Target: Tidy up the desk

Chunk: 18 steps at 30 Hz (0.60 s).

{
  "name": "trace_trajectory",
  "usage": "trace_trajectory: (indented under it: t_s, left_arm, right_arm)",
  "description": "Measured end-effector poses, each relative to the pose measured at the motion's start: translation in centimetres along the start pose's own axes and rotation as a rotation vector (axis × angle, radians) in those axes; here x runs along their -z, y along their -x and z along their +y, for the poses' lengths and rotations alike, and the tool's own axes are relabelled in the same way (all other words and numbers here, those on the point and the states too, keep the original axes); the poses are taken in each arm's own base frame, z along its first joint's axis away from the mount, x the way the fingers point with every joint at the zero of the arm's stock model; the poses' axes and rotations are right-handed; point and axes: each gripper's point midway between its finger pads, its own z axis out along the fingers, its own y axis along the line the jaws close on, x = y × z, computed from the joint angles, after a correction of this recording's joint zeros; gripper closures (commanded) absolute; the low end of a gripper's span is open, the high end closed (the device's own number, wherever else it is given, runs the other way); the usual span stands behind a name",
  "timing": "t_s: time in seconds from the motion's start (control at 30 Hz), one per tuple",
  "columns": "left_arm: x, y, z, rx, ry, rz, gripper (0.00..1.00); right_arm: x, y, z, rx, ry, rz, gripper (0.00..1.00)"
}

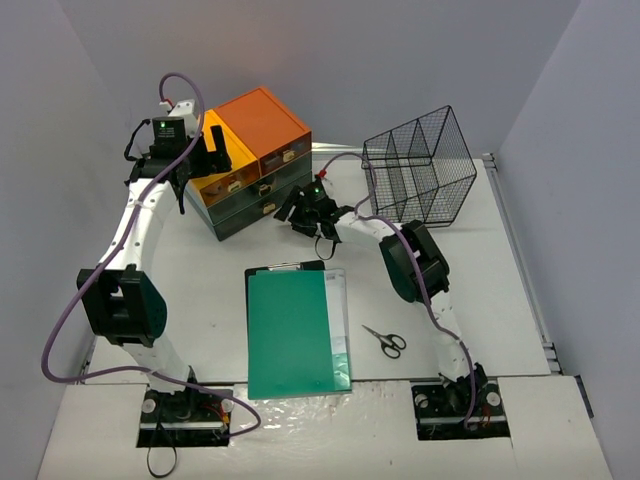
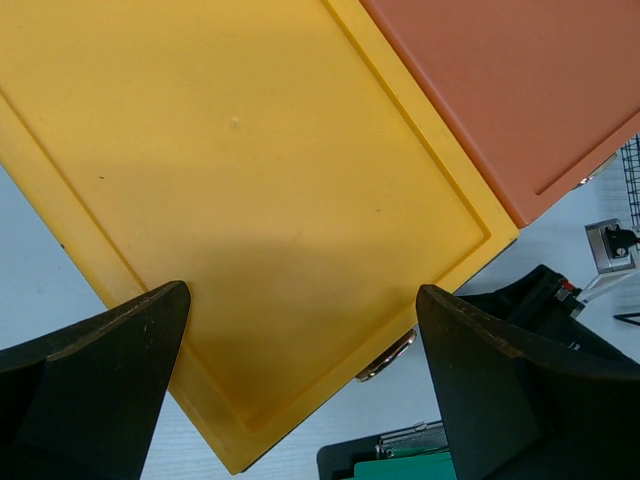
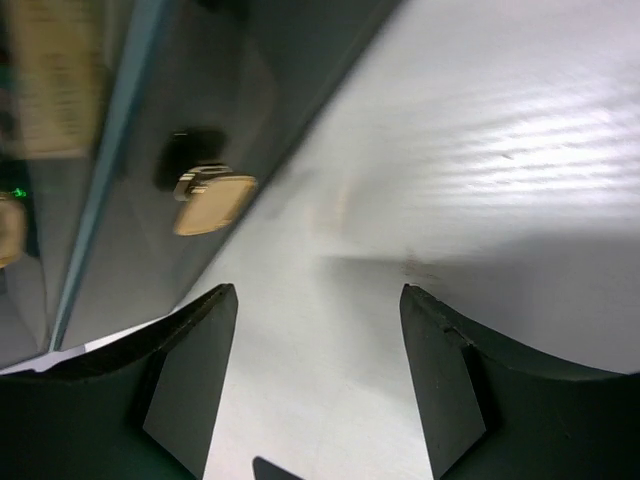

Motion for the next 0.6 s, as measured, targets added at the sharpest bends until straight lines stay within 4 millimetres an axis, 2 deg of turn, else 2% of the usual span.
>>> trace_trajectory:
  t_s: [0.17,0.43,0.6]
  left_arm:
    - [0.0,0.0,0.0,-0.003,0.000,0.000,0.03]
    - [0.0,0.0,0.0,-0.004,0.000,0.001,0.03]
    - [0.0,0.0,0.0,-0.005,0.000,0.001,0.03]
  right_arm:
    - [-0.2,0.7,0.8,-0.176,0.127,-0.016,0.38]
    - [-0.8,2.1,4.2,-0.396,0.338,-0.015,0.43]
    - [-2.1,1.5,4.2,-0.484,0.381,0.022,0.45]
